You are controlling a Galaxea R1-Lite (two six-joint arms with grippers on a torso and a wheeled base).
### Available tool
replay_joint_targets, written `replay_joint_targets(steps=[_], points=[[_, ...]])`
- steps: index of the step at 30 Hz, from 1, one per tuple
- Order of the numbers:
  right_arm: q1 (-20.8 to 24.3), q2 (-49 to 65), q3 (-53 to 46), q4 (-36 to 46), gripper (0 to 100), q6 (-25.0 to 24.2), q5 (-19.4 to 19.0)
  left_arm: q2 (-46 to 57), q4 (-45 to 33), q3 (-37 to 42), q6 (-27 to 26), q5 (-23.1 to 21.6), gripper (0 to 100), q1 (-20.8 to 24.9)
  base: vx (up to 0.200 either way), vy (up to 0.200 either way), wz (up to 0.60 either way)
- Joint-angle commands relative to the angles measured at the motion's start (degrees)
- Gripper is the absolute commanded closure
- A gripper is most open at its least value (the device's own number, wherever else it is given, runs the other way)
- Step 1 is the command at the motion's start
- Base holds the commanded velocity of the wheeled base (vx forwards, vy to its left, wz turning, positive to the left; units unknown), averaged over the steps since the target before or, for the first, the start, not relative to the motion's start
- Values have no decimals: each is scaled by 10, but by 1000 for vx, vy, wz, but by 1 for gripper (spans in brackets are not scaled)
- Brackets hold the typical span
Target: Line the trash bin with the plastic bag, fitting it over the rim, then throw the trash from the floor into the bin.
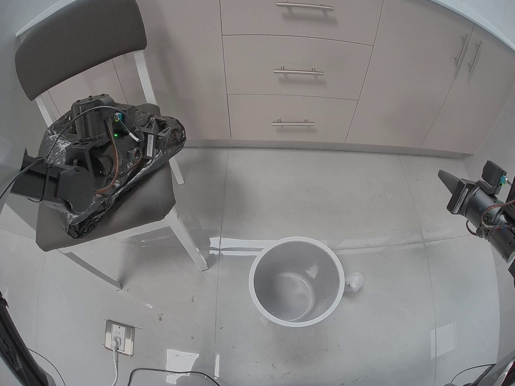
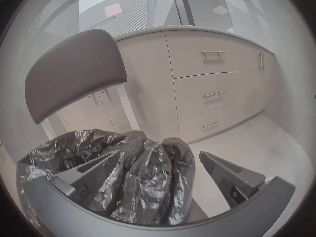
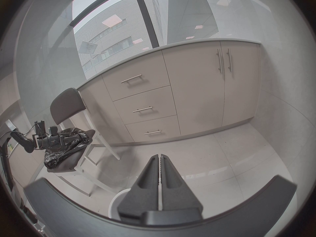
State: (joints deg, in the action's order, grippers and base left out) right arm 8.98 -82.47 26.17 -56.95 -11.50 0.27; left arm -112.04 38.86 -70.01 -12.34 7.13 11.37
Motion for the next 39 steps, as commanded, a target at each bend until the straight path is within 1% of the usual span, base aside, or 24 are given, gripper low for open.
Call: replay_joint_targets(steps=[1, 4, 6, 8, 12, 27, 39], points=[[0, 2, -1, 0, 100, 0, 0, -55, 1, -61, -33, 4, 0, 2, 0, 0, 0], [-4, 2, 0, 0, 100, 0, -1, -88, 0, -116, -43, 26, 0, 1, 0, 0, 0], [-4, 2, 0, 0, 100, 0, -1, -103, -1, -140, -50, 41, 0, 1, 0, 0, 0], [-4, 2, 0, 0, 100, 0, -1, -107, -4, -150, -58, 46, 0, 1, 0, 0, 0], [-4, 2, -1, 0, 100, 0, -1, -104, -11, -145, -67, 46, 0, 1, 0, 0, 0], [-4, -3, -3, 0, 100, 1, -1, -98, -17, -129, -67, 46, 0, 0, 0, 0, 0], [-4, -10, -2, -1, 100, 1, -1, -92, -15, -98, -69, 45, 0, -2, 0, 0, 0]])
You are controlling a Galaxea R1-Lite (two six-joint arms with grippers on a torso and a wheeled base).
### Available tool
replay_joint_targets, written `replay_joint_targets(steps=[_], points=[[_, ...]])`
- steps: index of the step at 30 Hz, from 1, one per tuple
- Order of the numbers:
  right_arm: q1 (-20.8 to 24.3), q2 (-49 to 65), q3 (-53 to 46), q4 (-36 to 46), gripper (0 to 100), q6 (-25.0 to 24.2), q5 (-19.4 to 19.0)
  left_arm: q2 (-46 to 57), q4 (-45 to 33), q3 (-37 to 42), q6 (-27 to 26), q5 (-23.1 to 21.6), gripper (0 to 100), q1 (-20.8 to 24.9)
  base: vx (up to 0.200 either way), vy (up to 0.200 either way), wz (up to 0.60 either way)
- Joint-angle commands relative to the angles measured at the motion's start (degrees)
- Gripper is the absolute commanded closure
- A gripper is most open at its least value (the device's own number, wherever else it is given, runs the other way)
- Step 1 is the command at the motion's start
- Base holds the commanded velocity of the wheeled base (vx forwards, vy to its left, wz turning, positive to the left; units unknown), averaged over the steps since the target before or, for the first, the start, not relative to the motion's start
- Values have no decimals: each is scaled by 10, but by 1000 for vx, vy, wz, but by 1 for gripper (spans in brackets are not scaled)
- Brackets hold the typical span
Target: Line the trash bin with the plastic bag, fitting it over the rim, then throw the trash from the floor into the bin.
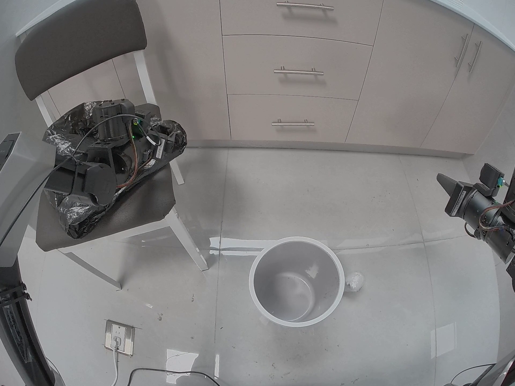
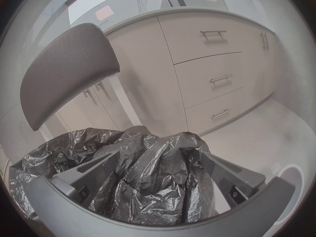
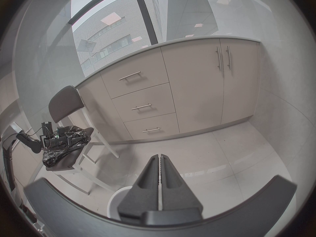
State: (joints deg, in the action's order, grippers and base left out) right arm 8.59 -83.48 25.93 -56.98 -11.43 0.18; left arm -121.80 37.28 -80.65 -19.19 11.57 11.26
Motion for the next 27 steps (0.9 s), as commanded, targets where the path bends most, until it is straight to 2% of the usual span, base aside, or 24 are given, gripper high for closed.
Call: replay_joint_targets(steps=[1, 9, 14, 27], points=[[0, 0, 0, 0, 100, 0, 0, 4, 0, 8, -1, 1, 0, -2, 0, 0, 0], [0, -1, -1, -1, 100, 0, 0, -6, -5, -12, -18, 3, 0, -19, 0, 0, 0], [0, -1, -1, -1, 100, 0, 0, -12, -34, -35, -17, 1, 0, -33, 0, 0, 0], [0, -1, -1, -1, 100, 0, 0, -40, -35, -71, -17, 3, 0, -33, 0, 0, 0]])
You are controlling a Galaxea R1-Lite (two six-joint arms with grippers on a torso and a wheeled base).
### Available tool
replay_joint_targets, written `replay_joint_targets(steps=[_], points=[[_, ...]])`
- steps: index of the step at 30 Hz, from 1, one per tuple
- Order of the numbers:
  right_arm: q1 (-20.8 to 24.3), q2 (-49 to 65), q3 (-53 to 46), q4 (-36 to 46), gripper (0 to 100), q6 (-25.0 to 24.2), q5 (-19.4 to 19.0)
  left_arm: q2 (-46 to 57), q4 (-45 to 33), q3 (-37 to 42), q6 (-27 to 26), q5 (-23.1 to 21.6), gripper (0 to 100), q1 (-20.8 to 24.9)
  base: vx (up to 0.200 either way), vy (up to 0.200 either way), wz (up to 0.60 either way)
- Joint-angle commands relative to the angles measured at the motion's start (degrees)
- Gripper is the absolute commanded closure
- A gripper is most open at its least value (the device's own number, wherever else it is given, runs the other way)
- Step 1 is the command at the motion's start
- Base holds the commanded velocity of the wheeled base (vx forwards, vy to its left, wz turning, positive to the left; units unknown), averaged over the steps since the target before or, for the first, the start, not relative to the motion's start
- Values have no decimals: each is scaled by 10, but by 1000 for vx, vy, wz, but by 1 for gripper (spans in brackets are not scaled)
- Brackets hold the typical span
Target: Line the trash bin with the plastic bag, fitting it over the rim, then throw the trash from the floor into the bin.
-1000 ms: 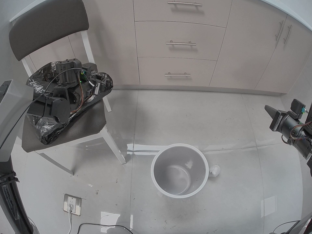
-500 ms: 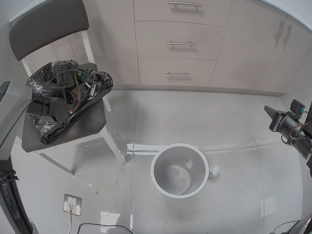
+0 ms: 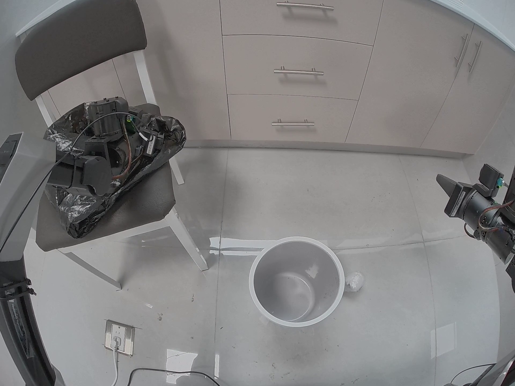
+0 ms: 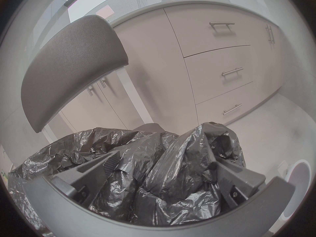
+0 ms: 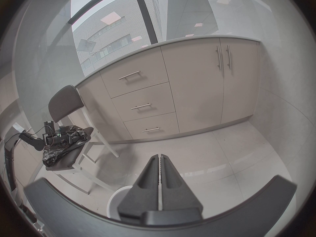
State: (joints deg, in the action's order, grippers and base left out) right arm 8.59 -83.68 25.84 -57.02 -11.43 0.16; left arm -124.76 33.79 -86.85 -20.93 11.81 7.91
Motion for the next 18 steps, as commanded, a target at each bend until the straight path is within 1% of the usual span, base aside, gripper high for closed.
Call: replay_joint_targets(steps=[1, 3, 4, 15, 18], points=[[0, 1, 0, 0, 100, 0, 0, -11, 0, -9, 0, 1, 0, 1, 0, 0, 0], [0, 1, 0, 0, 100, 0, 0, -13, 0, -9, 0, 1, 0, 0, 0, 0, 0], [0, 2, 0, 0, 100, 0, 0, -13, 0, -9, 0, 1, 100, 0, 0, 0, 0], [0, 2, -1, 0, 100, 0, 0, -6, -6, 4, 6, -1, 100, 0, 0, 0, 0], [0, 2, -1, 0, 100, 1, 0, 5, -6, 16, 23, -2, 100, 1, 0, 0, 0]])
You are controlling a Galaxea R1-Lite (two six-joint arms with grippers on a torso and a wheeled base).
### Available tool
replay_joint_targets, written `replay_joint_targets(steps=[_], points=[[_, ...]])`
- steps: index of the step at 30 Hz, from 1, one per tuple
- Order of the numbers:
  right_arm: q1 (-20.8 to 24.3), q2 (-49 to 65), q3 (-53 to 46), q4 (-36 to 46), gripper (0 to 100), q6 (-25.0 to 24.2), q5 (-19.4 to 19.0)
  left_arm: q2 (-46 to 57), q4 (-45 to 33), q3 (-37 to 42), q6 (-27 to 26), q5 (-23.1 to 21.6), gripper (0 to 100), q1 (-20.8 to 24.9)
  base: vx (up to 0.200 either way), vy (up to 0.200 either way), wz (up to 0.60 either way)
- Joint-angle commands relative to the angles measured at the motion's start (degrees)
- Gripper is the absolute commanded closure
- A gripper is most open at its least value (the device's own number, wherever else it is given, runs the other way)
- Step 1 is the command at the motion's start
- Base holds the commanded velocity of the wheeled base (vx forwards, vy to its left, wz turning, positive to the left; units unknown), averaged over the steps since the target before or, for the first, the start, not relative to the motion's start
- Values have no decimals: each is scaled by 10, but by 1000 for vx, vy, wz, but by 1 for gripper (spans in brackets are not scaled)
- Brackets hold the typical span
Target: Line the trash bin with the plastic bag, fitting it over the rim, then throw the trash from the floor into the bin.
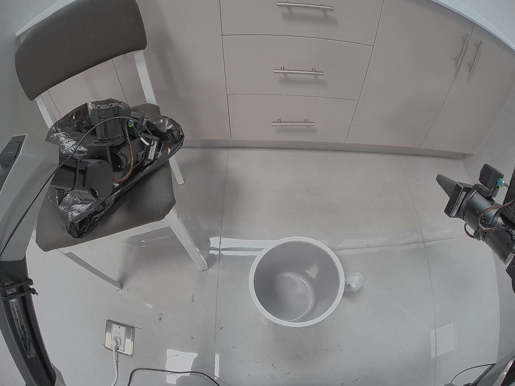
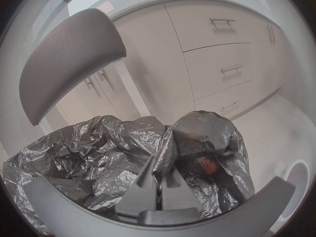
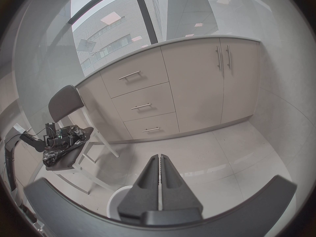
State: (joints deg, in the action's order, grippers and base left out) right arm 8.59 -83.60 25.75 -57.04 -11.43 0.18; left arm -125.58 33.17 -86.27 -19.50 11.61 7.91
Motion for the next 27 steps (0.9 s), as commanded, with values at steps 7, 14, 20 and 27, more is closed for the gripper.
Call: replay_joint_targets(steps=[7, 14, 20, 27], points=[[0, 2, 0, 0, 100, 2, 0, 100, 0, 87, 103, -4, 100, 15, 0, 0, 0], [3, 4, -6, 0, 100, 3, 0, 285, -47, 227, 294, -109, 100, 54, 0, 0, 0], [12, 9, -15, -1, 100, 18, 0, 445, -174, 274, 512, -287, 100, 64, 0, 0, 0], [91, 9, -58, -40, 100, 54, 5, 505, -212, 233, 779, -339, 100, 116, 0, 0, 0]])
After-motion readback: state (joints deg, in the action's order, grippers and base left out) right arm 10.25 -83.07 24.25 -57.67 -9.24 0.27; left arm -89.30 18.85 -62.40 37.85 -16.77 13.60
